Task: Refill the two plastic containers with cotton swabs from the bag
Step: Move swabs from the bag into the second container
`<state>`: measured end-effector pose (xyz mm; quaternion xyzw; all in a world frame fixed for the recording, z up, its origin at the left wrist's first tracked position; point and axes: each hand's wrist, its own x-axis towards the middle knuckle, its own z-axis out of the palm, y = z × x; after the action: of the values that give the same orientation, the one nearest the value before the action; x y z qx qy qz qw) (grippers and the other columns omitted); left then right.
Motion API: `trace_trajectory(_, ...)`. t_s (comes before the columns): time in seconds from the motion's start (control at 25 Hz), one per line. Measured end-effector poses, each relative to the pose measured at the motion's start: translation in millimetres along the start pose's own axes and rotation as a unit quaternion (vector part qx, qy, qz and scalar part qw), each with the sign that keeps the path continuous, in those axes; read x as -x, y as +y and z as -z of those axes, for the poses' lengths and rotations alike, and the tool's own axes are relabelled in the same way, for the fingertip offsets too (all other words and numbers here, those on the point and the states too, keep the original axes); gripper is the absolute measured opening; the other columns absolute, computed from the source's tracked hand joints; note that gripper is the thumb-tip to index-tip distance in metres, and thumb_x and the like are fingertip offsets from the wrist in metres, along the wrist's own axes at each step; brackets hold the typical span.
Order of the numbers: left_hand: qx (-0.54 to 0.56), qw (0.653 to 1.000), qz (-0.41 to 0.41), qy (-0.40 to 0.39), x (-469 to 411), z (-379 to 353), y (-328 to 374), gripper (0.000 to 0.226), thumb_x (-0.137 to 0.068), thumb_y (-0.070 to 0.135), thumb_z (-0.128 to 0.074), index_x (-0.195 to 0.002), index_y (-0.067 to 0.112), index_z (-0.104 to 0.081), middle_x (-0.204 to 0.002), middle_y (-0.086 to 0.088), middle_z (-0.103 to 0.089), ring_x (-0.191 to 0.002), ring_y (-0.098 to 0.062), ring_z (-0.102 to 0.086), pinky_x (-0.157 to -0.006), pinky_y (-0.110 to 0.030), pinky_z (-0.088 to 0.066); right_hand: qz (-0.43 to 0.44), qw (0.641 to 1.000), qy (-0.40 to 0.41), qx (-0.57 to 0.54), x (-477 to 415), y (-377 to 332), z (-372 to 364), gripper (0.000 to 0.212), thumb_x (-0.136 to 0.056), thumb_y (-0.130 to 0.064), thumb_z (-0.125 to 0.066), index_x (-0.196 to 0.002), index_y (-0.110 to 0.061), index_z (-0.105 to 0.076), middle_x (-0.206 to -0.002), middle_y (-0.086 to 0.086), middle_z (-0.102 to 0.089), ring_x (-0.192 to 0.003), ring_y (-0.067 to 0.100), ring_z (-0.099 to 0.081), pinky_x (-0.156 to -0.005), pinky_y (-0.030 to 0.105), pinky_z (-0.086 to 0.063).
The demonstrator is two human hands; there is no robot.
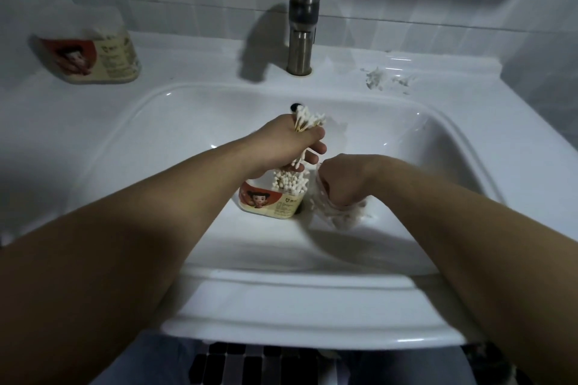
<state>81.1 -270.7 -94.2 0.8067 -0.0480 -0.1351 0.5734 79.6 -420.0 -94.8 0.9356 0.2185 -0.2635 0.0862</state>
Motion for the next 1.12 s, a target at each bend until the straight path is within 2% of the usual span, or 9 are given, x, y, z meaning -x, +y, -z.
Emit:
trace_trajectory(0.32,0.020,1.000,-0.001,-0.009,-1,0,5,0.025,-0.106,0.028,-0.053,-0.115,0.007,-0.063,-0.110,-0.001,-0.076,-0.080,-0.014,-0.073,-0.060,-0.028,-0.057,0.029,0.996,0.057,-0.063,8,7,11,0.005,-0.095,-0.012,-0.046,-0.096,-0.016,-0.049,-0.081,0.001,-0.053,-0.070,0.013,-0.052,-0.056,0.025,-0.039)
trace_trajectory(0.4,-0.001,1.000,0.000,-0.008,-1,0,2,0.023,-0.105,0.028,-0.054,-0.110,0.008,-0.065,-0.108,-0.005,-0.076,-0.079,-0.019,-0.073,-0.066,-0.034,-0.057,0.038,0.995,0.048,-0.077,11,8,12,0.018,-0.091,-0.007,-0.048,-0.085,-0.024,-0.046,-0.080,-0.001,-0.053,-0.072,0.015,-0.053,-0.057,0.025,-0.039)
trace_trajectory(0.48,-0.039,0.999,-0.007,-0.003,-1,0,1,0.021,-0.105,0.028,-0.054,-0.101,0.011,-0.065,-0.103,-0.009,-0.077,-0.080,-0.021,-0.075,-0.065,-0.032,-0.058,0.036,0.995,0.054,-0.071,12,8,14,0.030,-0.089,-0.005,-0.049,-0.073,-0.030,-0.041,-0.077,-0.004,-0.052,-0.073,0.018,-0.054,-0.056,0.025,-0.036)
trace_trajectory(0.6,-0.077,0.997,-0.026,0.016,0,2,2,0.019,-0.104,0.025,-0.055,-0.099,0.010,-0.065,-0.095,-0.008,-0.078,-0.083,-0.022,-0.077,-0.072,-0.030,-0.063,0.011,0.989,0.087,-0.117,13,13,17,0.023,-0.080,-0.001,-0.050,-0.065,-0.017,-0.057,-0.065,-0.002,-0.054,-0.065,0.018,-0.051,-0.054,0.025,-0.036)
trace_trajectory(0.72,-0.118,0.993,-0.026,0.017,1,4,2,0.019,-0.104,0.028,-0.055,-0.104,0.011,-0.064,-0.092,-0.002,-0.078,-0.081,-0.022,-0.077,-0.071,-0.033,-0.061,-0.006,0.975,0.098,-0.197,15,19,17,0.014,-0.075,-0.002,-0.054,-0.073,-0.006,-0.068,-0.062,0.001,-0.055,-0.060,0.017,-0.048,-0.056,0.026,-0.038)
trace_trajectory(0.84,-0.118,0.993,-0.019,-0.007,0,1,-2,0.019,-0.103,0.032,-0.056,-0.102,0.015,-0.064,-0.091,-0.002,-0.078,-0.078,-0.022,-0.078,-0.079,-0.044,-0.064,0.000,0.976,0.112,-0.184,13,21,14,0.015,-0.082,-0.010,-0.062,-0.082,-0.019,-0.074,-0.072,-0.005,-0.064,-0.064,0.012,-0.056,-0.061,0.024,-0.043)
trace_trajectory(0.92,-0.152,0.988,-0.025,-0.013,0,1,-2,0.020,-0.103,0.032,-0.056,-0.099,0.016,-0.067,-0.086,-0.003,-0.079,-0.075,-0.021,-0.077,-0.084,-0.048,-0.062,0.006,0.974,0.159,-0.162,11,23,16,0.012,-0.088,-0.022,-0.066,-0.079,-0.030,-0.069,-0.079,-0.010,-0.064,-0.071,0.007,-0.058,-0.062,0.024,-0.042)
trace_trajectory(1.0,-0.167,0.986,-0.031,-0.004,0,1,0,0.020,-0.103,0.030,-0.055,-0.096,0.015,-0.068,-0.082,-0.002,-0.078,-0.073,-0.018,-0.077,-0.083,-0.044,-0.063,0.006,0.964,0.196,-0.178,11,27,18,0.017,-0.088,-0.027,-0.070,-0.074,-0.035,-0.066,-0.080,-0.014,-0.063,-0.073,0.003,-0.058,-0.061,0.020,-0.041)
trace_trajectory(1.12,-0.195,0.980,-0.029,0.008,2,4,3,0.022,-0.104,0.029,-0.056,-0.088,0.017,-0.065,-0.078,0.001,-0.077,-0.064,-0.012,-0.074,-0.069,-0.031,-0.061,-0.011,0.951,0.219,-0.216,12,33,18,0.014,-0.085,-0.018,-0.070,-0.082,-0.032,-0.073,-0.081,-0.013,-0.065,-0.071,0.004,-0.060,-0.055,0.019,-0.042)
